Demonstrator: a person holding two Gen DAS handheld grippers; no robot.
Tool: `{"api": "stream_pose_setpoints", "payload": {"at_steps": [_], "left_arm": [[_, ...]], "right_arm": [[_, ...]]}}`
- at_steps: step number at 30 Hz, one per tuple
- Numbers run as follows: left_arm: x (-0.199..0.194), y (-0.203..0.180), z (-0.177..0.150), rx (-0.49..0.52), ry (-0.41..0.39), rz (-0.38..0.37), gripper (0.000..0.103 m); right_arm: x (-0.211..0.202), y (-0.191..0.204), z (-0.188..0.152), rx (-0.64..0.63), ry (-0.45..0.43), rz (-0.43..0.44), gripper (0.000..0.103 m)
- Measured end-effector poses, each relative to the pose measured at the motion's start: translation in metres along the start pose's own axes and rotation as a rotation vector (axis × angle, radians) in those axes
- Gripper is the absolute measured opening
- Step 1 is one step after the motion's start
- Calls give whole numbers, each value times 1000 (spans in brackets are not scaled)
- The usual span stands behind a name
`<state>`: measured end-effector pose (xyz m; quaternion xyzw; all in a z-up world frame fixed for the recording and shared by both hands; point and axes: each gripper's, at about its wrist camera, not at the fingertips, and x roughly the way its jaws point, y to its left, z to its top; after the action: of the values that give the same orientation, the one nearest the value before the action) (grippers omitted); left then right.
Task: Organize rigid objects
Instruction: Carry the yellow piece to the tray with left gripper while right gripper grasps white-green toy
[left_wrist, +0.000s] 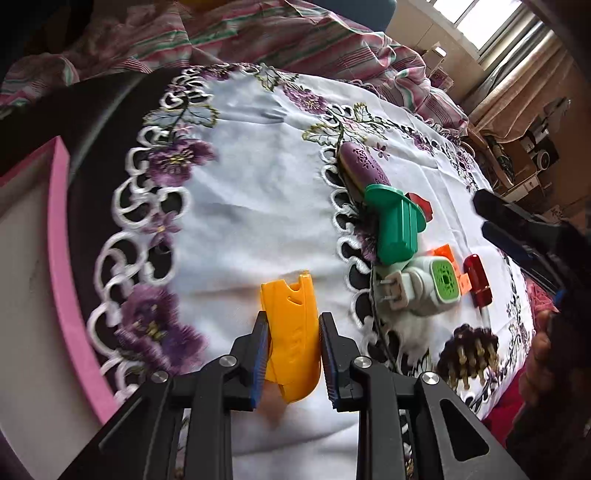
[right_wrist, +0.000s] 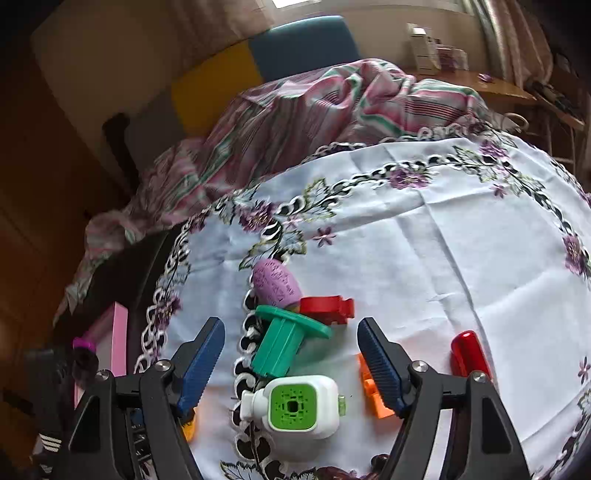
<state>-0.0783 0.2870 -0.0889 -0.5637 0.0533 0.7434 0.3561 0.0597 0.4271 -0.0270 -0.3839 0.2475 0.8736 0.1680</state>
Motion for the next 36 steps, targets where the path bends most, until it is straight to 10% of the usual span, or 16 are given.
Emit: {"api": "stream_pose_setpoints", "payload": {"at_steps": [10, 20, 34, 36], "left_arm": [[-52, 10, -33, 14, -80, -38, 26], [-87, 31, -55, -10, -131, -57, 26], [-123, 86, -86, -120, -193, -28, 26], [-132, 102, -90, -150, -209, -15, 26]], "right_arm": [[33, 14, -18, -89, 165, -57, 82], [23, 43, -42, -48, 323, 183, 84], [48, 81, -60, -413, 300, -129, 82], [54, 79, -62, -420, 287, -156, 58]]}}
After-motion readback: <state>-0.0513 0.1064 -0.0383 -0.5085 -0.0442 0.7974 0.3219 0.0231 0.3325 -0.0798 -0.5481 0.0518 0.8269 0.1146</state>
